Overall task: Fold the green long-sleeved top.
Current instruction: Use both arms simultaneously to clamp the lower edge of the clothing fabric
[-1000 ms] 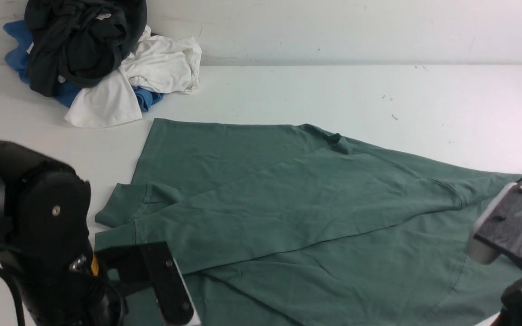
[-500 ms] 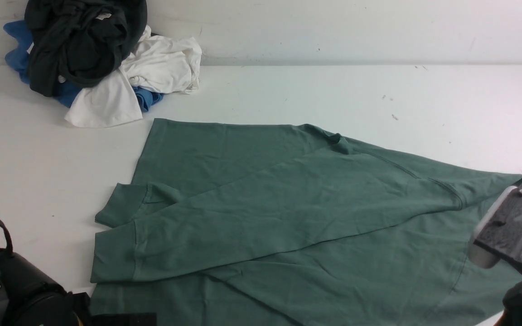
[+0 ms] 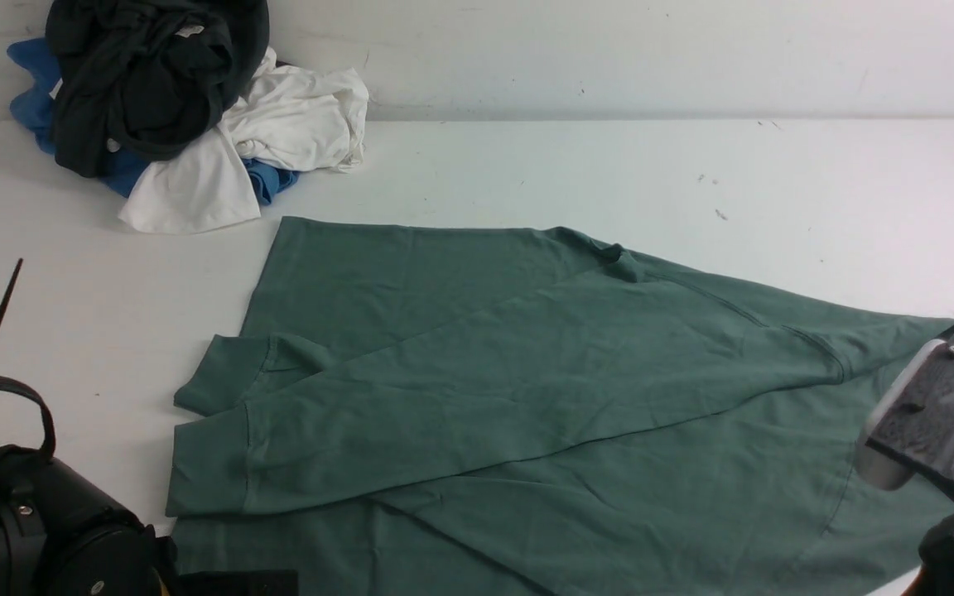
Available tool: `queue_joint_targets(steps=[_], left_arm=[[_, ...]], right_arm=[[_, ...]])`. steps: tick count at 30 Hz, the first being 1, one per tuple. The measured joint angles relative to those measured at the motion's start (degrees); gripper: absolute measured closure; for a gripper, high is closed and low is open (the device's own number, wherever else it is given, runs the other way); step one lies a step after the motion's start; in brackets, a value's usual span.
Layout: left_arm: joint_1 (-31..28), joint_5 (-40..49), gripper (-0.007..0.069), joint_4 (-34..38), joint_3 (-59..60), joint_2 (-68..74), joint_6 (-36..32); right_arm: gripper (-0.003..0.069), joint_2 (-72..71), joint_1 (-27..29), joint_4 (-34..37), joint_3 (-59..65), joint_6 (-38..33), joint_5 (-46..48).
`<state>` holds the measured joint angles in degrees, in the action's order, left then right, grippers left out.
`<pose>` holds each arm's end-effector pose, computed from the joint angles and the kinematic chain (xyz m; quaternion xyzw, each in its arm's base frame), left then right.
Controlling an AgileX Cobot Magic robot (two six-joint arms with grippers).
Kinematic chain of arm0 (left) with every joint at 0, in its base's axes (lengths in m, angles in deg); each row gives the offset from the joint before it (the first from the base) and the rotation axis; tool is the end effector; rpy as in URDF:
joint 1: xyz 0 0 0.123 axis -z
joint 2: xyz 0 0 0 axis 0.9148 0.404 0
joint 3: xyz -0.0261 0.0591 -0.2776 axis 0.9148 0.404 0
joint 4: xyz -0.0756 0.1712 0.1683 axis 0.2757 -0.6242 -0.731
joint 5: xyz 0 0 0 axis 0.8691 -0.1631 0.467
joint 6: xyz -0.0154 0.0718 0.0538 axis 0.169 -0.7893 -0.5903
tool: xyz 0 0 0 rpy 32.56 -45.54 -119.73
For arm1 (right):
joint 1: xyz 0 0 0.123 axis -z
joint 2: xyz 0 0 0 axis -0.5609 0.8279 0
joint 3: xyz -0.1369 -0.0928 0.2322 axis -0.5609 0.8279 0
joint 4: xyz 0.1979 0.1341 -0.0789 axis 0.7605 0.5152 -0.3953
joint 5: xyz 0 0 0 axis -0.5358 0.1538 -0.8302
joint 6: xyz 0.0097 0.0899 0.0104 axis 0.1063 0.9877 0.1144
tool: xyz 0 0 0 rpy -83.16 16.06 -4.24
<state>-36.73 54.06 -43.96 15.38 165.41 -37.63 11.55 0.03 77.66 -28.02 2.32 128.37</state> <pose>0.1577 -0.0881 0.1461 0.6098 0.7924 0.0069 0.0172 0.1175 0.1029 0.2888 -0.3864 0.9099 0.1259 0.0825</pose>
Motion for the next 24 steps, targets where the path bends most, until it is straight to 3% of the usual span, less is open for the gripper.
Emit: queue_joint_targets(steps=[4, 6, 12, 14, 15, 18, 24], left_arm=[[0.00, 0.43, 0.0602, -0.86, 0.64, -1.84, 0.00], [0.00, 2.47, 0.0619, -1.16, 0.70, -3.91, 0.00], [0.00, 10.74, 0.0619, -1.36, -0.85, -8.95, 0.41], [0.00, 14.33, 0.0619, -1.36, -2.24, -11.07, 1.66], [0.00, 14.79, 0.0619, -1.36, -2.31, -11.33, 1.99], [0.00, 17.54, 0.0619, -1.36, -2.88, -13.06, 3.43], [0.00, 19.81, 0.0619, -1.36, -2.88, -16.58, 7.30]], right_arm=[[0.0569, 0.00, 0.00, -0.98, 0.00, -1.49, 0.00], [0.0552, 0.00, 0.00, -1.18, 0.00, -3.69, 0.00], [0.0454, 0.00, 0.00, -1.50, 0.00, -10.16, 0.00], [0.0356, 0.00, 0.00, -2.81, 0.00, -14.27, -1.41], [0.0349, 0.00, 0.00, -3.16, 0.00, -14.56, -1.80], [0.0247, 0.00, 0.00, -7.62, 0.00, -18.05, -4.69], [0.0181, 3.47, 0.00, -19.68, 1.02, -18.51, -6.79]])
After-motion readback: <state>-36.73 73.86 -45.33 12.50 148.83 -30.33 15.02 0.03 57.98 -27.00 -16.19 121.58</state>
